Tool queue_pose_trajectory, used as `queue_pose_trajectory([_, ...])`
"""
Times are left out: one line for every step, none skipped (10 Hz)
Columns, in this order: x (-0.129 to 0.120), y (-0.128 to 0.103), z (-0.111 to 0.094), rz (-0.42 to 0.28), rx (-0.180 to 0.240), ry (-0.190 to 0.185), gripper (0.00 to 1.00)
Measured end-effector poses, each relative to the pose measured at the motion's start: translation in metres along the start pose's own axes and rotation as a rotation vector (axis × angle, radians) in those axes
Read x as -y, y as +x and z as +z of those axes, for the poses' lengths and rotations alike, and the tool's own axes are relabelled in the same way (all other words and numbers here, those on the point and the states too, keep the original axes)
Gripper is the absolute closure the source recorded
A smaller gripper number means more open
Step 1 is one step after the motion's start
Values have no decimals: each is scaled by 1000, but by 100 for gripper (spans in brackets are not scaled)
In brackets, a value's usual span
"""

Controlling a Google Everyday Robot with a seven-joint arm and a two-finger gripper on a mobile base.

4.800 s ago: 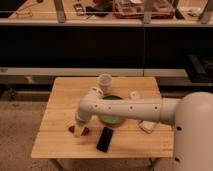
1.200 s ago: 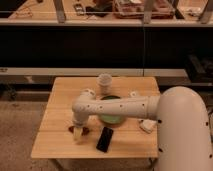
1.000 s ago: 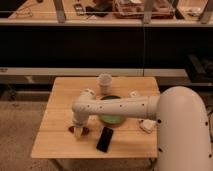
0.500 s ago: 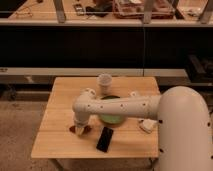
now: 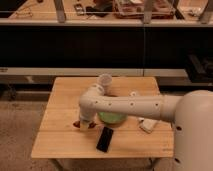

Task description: Place the pepper on the white sponge

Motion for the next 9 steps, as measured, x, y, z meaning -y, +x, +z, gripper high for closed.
queue_pose_trajectory([-3, -9, -20, 5, -6, -17, 100])
queue_pose_trajectory([-5, -17, -36, 9, -8, -29, 100])
queue_pose_trajectory([-6, -27, -54, 12, -6, -43, 100])
queue_pose_trajectory([-7, -37, -70, 14, -1, -50, 100])
queue_pose_trajectory([-8, -52, -83, 27, 6, -51, 100])
queue_pose_trajectory([-10, -68, -93, 43, 16, -52, 100])
queue_pose_trajectory([-16, -89, -107, 68, 31, -63, 100])
queue_pose_trajectory([-22, -108, -118, 92, 44, -74, 100])
queue_pose_trajectory([-30, -128, -131, 121, 53, -91, 100])
